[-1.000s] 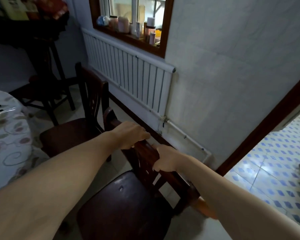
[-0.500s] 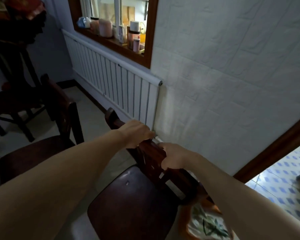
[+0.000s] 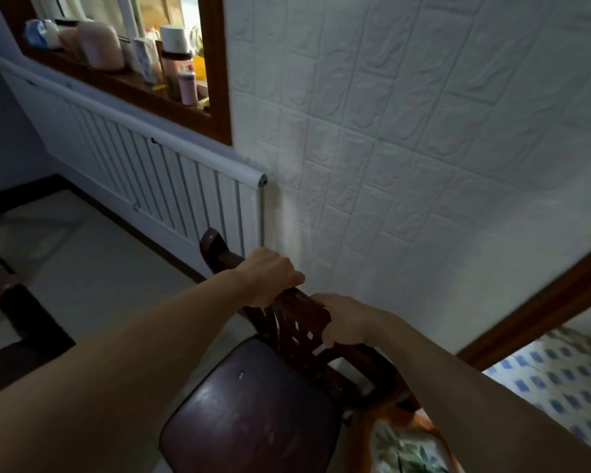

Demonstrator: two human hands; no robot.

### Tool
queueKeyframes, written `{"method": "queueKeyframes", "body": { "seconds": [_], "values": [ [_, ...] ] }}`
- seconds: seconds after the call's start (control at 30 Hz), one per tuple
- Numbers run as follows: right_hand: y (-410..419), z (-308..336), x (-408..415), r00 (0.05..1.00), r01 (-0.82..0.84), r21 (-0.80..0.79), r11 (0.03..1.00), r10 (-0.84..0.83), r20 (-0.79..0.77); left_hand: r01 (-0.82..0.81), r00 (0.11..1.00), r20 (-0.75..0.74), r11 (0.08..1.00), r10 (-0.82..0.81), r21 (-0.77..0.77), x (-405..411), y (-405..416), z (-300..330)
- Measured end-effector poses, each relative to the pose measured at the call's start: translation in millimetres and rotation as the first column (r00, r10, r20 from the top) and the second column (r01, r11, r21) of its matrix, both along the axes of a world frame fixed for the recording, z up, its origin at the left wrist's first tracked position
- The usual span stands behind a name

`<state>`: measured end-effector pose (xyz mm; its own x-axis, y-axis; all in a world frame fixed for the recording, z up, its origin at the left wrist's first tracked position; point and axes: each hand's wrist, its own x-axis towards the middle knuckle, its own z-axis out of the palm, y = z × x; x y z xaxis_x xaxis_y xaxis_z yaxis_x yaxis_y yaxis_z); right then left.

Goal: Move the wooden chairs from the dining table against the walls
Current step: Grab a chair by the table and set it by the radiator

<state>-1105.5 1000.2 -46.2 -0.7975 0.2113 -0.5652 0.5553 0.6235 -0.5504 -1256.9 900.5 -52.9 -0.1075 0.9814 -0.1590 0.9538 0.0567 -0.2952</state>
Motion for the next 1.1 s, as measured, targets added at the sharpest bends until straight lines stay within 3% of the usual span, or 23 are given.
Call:
{"method": "queueKeyframes", "body": {
  "seconds": [0.33,0.57,0.7,1.1],
  "values": [
    [99.0,-20.9,-37.9,0.995,-0.095,0.040,0.995,0.094,0.018,-0.097,0.994,0.045,0.995,0.099,-0.037,-31.1,98.0,-18.5],
    [150.8,-48.8,-64.3,0.987,-0.048,0.370,0.928,0.101,-0.124,-0.237,0.969,0.056,0.969,0.241,-0.069,-53.2,161.8,-39.7],
    [172.6,-60.7,-72.5,0.975,0.014,0.447,0.894,0.087,-0.203,-0.271,0.958,0.087,0.962,0.274,-0.042,-66.1,189.6,-50.7],
    [206.4,-73.2,-88.0,0.993,0.000,0.512,0.859,0.058,-0.098,-0.295,0.943,0.162,0.956,0.291,0.002,-79.7,224.8,-69.5]
  ]
}}
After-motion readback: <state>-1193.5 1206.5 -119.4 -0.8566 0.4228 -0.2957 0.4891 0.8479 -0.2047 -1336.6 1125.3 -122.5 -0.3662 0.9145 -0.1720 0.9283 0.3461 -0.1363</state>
